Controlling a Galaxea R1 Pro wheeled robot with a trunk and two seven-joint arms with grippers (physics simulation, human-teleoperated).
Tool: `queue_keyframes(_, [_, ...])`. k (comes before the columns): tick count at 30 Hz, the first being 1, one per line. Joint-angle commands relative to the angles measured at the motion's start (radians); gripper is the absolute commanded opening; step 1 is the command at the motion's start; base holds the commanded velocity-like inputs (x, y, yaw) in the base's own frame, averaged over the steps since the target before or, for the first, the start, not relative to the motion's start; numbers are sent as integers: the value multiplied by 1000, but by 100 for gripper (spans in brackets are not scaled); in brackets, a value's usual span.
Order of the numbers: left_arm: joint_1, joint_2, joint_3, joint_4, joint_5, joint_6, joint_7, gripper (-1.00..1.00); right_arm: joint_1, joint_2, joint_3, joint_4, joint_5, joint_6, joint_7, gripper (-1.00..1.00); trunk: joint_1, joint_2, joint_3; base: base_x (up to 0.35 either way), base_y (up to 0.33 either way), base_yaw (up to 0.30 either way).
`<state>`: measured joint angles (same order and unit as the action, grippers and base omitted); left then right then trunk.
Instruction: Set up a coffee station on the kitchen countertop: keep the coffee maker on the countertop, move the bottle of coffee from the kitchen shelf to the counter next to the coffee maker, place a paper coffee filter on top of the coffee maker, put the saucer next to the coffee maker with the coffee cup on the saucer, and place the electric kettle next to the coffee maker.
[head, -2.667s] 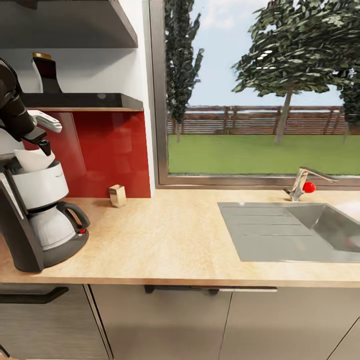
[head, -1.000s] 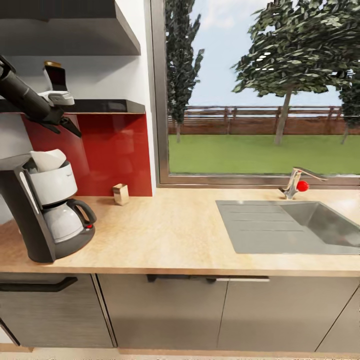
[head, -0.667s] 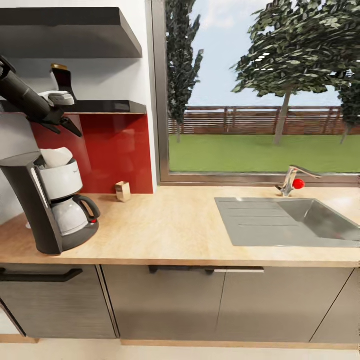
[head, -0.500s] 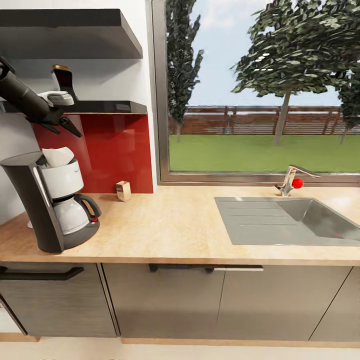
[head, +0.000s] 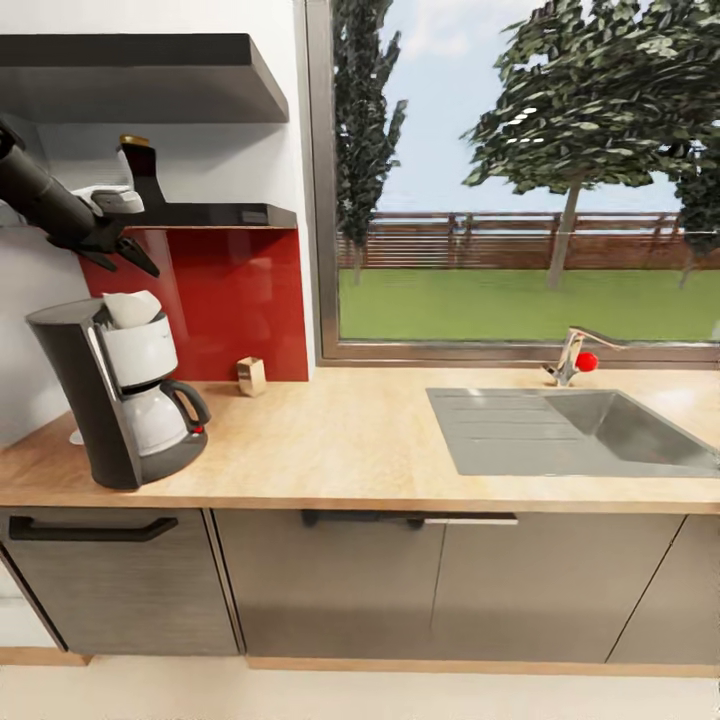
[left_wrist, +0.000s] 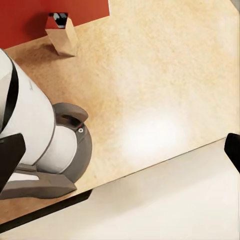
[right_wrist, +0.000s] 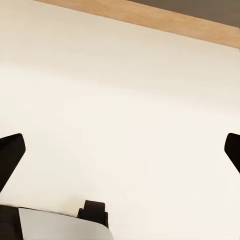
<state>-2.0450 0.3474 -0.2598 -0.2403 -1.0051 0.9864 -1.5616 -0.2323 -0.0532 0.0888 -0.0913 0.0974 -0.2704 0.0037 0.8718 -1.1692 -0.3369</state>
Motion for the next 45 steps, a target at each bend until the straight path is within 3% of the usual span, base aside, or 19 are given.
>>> queue_keyframes(1, [0,0,2,0,-10,10,-9,100,-1,0,6,1,2,-3,-1,100,0,-1,-1,-121,0,0])
queue_keyframes(17, [0,16,3,1,-10,9,-9,100,-1,-1,6,1,2,-3,-1,100,0,-1,-1,-164,0,0])
queue_keyframes(27, [0,2,16,0,3,11,-9,100,-1,-1,6,1,2,-3,-1,100,0,-1,-1,-24,0,0])
queue_keyframes(29, [1,-8,34,0,31,10,-9,100,-1,-1,6,1,2,-3,-1,100,0,-1,-1,-5,0,0])
queue_keyframes(30, [2,-22,50,0,80,10,-9,100,-1,-1,6,1,2,-3,-1,100,0,-1,-1,-3,0,0])
queue_keyframes(35, [17,-80,71,-1,214,7,-9,100,-1,-1,6,1,2,-3,-1,100,0,-1,-1,-1,0,0])
queue_keyframes(37, [33,-112,76,-2,245,6,2,100,-1,-1,6,1,2,-3,-1,100,0,-1,-1,0,0,0])
queue_keyframes(41, [66,-183,96,-2,286,4,115,100,-1,-1,6,1,2,-3,-1,100,0,-1,-1,0,0,0])
queue_keyframes(42, [85,-215,129,-2,314,2,159,100,-1,-1,6,1,2,-3,-1,100,0,-1,-1,0,0,0])
queue_keyframes(45, [124,-254,204,-2,366,-17,210,100,-1,-1,5,1,2,-3,-1,100,0,-1,-1,0,0,0])
